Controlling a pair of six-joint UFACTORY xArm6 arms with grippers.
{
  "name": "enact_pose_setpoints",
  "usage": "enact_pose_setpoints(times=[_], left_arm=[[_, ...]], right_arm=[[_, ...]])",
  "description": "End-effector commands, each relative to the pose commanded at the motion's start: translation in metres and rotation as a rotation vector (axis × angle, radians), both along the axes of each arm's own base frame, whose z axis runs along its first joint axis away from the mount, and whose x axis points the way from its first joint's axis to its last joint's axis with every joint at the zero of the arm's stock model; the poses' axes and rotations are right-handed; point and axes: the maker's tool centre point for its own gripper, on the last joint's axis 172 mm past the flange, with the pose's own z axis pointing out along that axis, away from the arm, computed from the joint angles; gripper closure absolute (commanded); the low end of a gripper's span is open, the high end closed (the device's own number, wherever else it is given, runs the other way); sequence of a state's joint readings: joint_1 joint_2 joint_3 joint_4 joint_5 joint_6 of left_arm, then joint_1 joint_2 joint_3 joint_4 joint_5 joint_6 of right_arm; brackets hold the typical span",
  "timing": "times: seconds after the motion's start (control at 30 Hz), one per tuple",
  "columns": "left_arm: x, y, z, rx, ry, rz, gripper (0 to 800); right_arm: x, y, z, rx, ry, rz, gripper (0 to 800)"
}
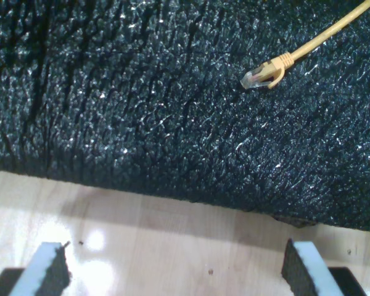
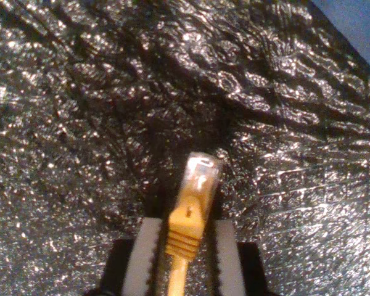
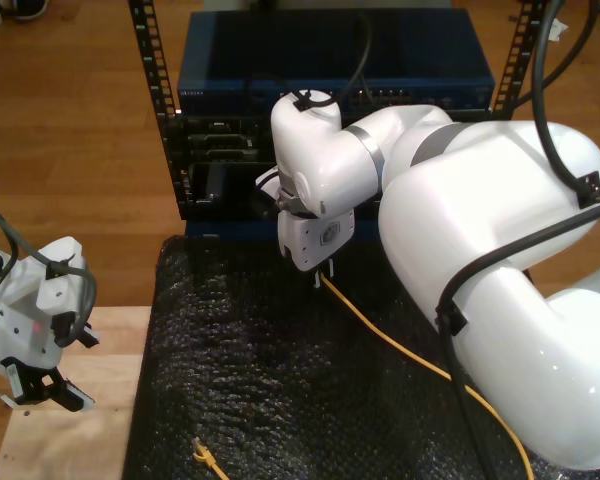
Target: Grab the cable and plug it in
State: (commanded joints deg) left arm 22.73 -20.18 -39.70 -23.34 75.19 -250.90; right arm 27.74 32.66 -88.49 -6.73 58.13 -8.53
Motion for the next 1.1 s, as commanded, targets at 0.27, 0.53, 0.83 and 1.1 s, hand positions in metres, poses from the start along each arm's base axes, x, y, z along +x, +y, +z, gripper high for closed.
enact_pose_setpoints(times=[0.27, 0.53, 0.83, 1.1], left_arm=[[0.000, 0.000, 0.000, -0.001, 0.001, -0.001, 1], [-0.001, 0.000, 0.000, -0.002, 0.002, -0.002, 0], [-0.001, -0.001, 0.002, -0.005, 0.003, -0.003, 0], [0.003, -0.017, 0.016, -0.068, -0.009, 0.000, 0]], right_arm=[[0.004, 0.002, 0.001, 0.001, -0.005, 0.014, 778], [-0.003, 0.016, 0.006, 0.008, 0.023, 0.305, 797], [-0.001, 0.022, 0.052, 0.022, -0.012, 0.566, 797], [-0.027, 0.011, 0.090, 0.063, 0.011, 0.653, 797]])
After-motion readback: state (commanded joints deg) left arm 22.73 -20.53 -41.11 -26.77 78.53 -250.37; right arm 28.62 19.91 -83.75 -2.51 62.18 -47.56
